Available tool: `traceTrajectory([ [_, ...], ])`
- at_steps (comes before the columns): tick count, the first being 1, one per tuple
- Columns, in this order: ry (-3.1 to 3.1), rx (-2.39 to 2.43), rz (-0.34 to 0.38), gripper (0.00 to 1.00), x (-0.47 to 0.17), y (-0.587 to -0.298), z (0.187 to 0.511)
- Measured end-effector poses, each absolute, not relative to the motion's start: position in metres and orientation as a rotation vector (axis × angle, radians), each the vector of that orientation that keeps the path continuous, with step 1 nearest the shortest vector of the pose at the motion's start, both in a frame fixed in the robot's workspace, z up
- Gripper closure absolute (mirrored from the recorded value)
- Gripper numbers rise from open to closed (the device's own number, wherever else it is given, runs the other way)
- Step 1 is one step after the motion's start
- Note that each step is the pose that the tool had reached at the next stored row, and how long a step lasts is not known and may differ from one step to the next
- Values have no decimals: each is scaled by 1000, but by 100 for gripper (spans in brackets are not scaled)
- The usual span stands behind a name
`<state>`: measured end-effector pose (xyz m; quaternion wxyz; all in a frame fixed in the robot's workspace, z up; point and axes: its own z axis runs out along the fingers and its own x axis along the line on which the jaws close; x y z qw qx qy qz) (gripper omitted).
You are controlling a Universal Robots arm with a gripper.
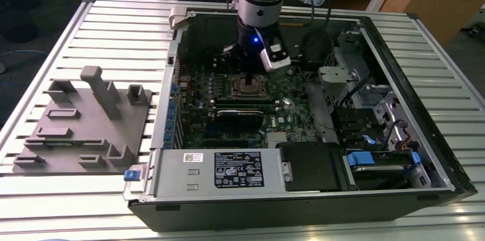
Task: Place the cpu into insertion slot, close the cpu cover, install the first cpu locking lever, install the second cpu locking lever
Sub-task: 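Close the cpu cover, then install the first cpu locking lever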
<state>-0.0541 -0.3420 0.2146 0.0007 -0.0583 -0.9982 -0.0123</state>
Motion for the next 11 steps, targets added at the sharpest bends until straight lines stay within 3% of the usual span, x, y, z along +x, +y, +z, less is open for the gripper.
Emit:
traceTrajectory([
  [11,-3135,-183,-39,89,-54,-342,216],
])
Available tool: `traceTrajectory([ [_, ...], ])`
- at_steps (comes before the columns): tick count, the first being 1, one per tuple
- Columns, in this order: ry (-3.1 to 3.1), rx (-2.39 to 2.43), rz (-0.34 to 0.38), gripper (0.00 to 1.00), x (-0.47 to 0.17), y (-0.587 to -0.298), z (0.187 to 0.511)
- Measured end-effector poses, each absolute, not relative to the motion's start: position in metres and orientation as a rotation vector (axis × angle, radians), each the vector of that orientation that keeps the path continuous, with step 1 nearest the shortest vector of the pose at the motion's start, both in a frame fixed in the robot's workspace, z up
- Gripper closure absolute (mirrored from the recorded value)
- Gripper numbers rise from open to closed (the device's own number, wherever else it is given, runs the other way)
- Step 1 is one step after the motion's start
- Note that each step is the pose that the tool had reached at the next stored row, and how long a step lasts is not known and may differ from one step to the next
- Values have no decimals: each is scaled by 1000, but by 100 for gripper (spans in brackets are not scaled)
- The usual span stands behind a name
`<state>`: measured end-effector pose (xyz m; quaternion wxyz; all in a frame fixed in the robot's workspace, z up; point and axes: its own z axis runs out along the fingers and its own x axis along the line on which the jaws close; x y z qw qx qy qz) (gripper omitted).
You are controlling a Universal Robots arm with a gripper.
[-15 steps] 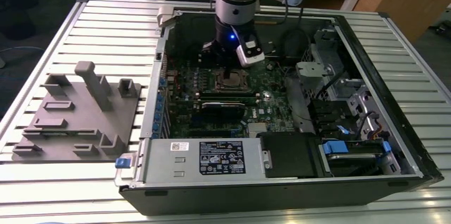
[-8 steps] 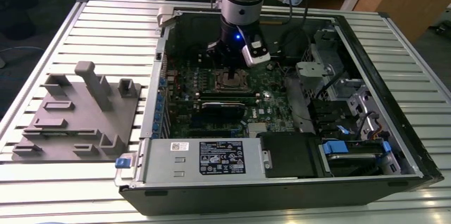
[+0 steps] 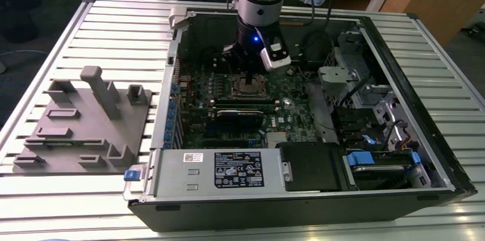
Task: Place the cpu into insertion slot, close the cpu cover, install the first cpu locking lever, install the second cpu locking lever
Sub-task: 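Install the first cpu locking lever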
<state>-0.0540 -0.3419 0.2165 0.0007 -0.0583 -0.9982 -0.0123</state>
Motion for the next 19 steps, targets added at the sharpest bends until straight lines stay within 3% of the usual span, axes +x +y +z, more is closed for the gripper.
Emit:
traceTrajectory([
  [19,-3135,-183,-39,89,-59,-342,218],
])
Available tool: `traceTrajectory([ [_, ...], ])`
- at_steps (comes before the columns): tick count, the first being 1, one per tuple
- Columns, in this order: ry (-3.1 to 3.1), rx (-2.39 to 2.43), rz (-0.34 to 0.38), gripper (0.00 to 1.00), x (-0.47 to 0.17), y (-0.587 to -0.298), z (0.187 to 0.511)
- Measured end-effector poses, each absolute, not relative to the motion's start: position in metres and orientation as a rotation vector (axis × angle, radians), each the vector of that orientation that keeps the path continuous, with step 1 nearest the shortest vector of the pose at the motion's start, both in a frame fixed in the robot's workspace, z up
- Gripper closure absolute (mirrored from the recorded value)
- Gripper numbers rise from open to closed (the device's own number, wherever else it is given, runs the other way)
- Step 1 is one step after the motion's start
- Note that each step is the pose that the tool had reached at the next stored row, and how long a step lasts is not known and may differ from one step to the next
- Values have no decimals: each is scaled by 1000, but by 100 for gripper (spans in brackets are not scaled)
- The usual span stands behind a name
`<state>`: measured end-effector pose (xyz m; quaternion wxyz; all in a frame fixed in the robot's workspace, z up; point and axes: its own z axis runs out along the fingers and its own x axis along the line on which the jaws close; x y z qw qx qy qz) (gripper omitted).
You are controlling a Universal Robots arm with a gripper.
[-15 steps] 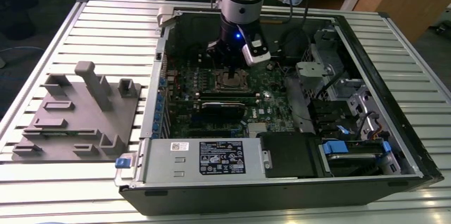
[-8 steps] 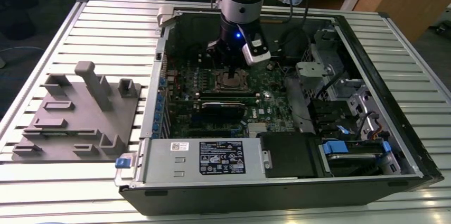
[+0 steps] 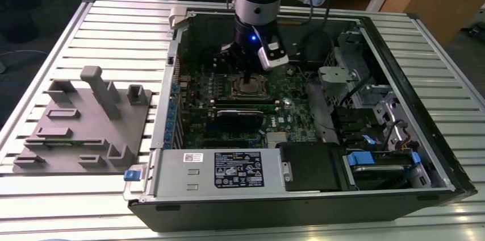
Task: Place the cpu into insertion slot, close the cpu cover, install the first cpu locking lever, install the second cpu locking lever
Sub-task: 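Install the first cpu locking lever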
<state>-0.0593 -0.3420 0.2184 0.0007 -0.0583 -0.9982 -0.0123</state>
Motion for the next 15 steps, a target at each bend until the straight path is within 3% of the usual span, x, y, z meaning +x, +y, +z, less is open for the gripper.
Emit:
traceTrajectory([
  [15,-3135,-183,-39,89,-65,-342,218],
])
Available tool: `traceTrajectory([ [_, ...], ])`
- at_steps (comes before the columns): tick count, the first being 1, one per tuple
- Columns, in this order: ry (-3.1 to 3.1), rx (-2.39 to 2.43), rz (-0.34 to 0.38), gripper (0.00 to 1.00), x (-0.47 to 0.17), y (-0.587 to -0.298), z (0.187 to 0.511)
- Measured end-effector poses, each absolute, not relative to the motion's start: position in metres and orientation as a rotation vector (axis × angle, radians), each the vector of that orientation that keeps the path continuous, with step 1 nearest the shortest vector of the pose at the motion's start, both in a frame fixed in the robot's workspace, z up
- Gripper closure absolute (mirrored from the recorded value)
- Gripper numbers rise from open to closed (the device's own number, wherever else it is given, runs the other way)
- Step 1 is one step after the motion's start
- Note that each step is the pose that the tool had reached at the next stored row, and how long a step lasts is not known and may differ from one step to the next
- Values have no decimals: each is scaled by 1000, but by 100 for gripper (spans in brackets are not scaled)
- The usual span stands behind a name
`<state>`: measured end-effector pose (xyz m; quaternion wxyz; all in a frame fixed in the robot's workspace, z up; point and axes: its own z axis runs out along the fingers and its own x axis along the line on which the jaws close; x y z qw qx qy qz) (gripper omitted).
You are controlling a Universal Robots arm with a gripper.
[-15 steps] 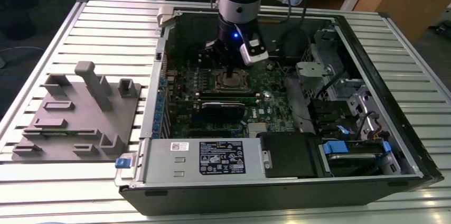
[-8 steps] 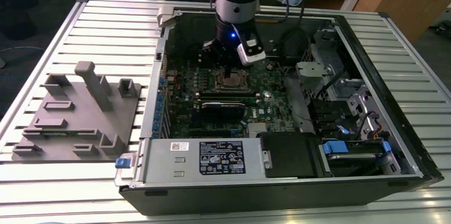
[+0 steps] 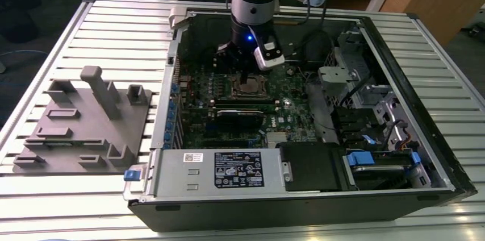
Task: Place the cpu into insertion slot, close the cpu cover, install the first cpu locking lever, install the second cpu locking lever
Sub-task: 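Install the first cpu locking lever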
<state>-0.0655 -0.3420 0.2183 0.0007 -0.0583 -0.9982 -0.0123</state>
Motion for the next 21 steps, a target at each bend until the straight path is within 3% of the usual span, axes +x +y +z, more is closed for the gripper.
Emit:
traceTrajectory([
  [21,-3135,-183,-39,89,-70,-342,218],
])
